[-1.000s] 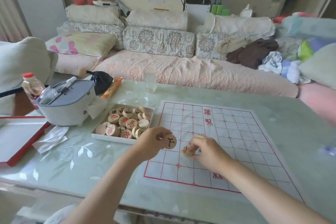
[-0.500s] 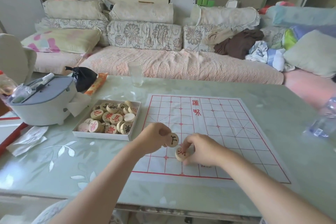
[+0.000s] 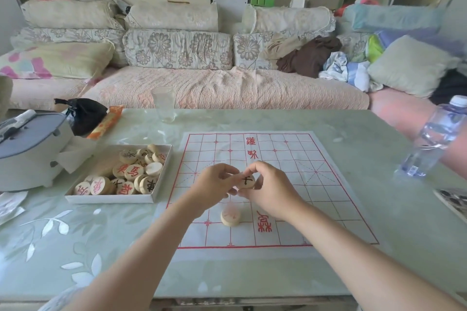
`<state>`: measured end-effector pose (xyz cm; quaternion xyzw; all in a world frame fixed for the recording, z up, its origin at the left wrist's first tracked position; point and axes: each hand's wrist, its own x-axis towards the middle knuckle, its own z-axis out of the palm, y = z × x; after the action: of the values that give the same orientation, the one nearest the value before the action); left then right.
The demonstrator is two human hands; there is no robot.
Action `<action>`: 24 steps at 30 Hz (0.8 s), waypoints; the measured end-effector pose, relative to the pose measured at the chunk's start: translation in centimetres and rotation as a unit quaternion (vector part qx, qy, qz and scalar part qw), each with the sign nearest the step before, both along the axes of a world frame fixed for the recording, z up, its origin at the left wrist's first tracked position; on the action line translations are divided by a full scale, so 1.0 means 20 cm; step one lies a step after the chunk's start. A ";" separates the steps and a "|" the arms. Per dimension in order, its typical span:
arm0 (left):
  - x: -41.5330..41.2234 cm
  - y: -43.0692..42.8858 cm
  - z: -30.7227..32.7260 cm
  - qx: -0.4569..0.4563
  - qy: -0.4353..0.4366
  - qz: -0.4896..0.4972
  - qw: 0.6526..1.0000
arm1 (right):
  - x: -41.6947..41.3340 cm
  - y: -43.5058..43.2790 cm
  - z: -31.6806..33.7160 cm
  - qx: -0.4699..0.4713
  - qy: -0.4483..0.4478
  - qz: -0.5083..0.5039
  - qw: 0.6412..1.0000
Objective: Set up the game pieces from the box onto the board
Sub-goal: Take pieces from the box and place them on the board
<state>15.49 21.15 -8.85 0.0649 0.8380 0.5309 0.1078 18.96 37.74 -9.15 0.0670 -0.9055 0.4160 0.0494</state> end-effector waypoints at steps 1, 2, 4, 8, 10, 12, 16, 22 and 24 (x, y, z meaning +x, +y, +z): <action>-0.01 0.03 -0.01 -0.052 0.032 -0.007 0.998 | -0.01 0.05 -0.01 0.013 -0.003 -0.013 1.000; -0.02 0.07 -0.02 -0.100 0.063 -0.012 0.993 | -0.01 0.11 -0.02 0.026 -0.002 -0.028 0.999; -0.05 0.17 -0.04 -0.153 0.108 -0.020 0.982 | -0.02 0.25 -0.03 0.055 0.003 -0.063 0.997; -0.10 0.46 -0.05 -0.213 0.185 -0.087 0.956 | -0.05 0.59 -0.08 0.095 -0.020 -0.138 0.986; -0.11 0.62 -0.08 -0.260 0.203 -0.139 0.934 | -0.05 0.74 -0.10 0.088 -0.019 -0.168 0.982; -0.13 0.75 -0.11 -0.312 0.210 -0.164 0.912 | -0.04 0.86 -0.11 0.078 -0.012 -0.205 0.976; -0.14 0.88 -0.17 -0.383 0.231 -0.174 0.877 | -0.02 1.03 -0.13 0.110 -0.012 -0.257 0.960; -0.13 0.89 -0.25 -0.394 0.239 -0.173 0.871 | -0.04 1.07 -0.19 0.165 -0.017 -0.244 0.955; -0.12 0.88 -0.26 -0.383 0.243 -0.170 0.875 | -0.05 1.07 -0.21 0.192 -0.036 -0.240 0.951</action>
<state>13.18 38.69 -13.98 0.2871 0.9516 0.1095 0.0055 17.88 59.06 -13.37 -0.1594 -0.9587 0.2125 0.1016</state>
